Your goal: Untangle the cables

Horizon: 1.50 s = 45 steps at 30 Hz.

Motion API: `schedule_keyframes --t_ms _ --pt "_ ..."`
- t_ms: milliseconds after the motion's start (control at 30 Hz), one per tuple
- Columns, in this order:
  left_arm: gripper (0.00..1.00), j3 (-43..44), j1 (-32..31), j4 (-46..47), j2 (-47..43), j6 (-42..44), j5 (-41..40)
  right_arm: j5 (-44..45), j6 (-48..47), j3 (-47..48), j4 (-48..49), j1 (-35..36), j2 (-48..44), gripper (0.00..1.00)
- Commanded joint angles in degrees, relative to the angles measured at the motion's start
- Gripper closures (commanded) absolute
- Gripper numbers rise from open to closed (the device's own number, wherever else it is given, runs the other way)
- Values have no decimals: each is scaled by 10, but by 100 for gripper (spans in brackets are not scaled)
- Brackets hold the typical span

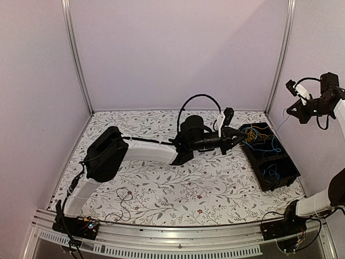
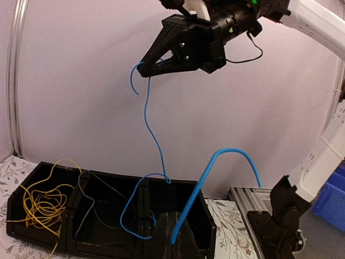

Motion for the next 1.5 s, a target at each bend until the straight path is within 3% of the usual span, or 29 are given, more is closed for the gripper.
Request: schedule_keyframes --t_ms 0,267,433,533,800,933,1267,1467 --pt "100 36 -26 -1 44 -32 21 42 -101 -61 -89 -1 -48 100" --pt "100 141 -52 -23 132 -64 27 88 -119 -234 -44 -1 -80 100" --pt "100 156 -64 -34 140 -60 18 99 -111 -312 15 -1 -69 100" --pt "100 163 -65 -58 149 -56 1 120 -102 -343 65 -1 -50 75" --pt "100 151 -55 -57 155 -84 -62 71 -82 -220 -27 -1 -42 44" --pt "100 147 -49 -54 150 -109 -99 -24 -90 -171 -95 3 -69 39" --pt "100 148 -47 -66 150 -112 -101 -202 -83 -166 -126 57 -58 25" --pt "100 150 -52 -60 149 -101 -89 -192 -15 -165 -78 94 -18 20"
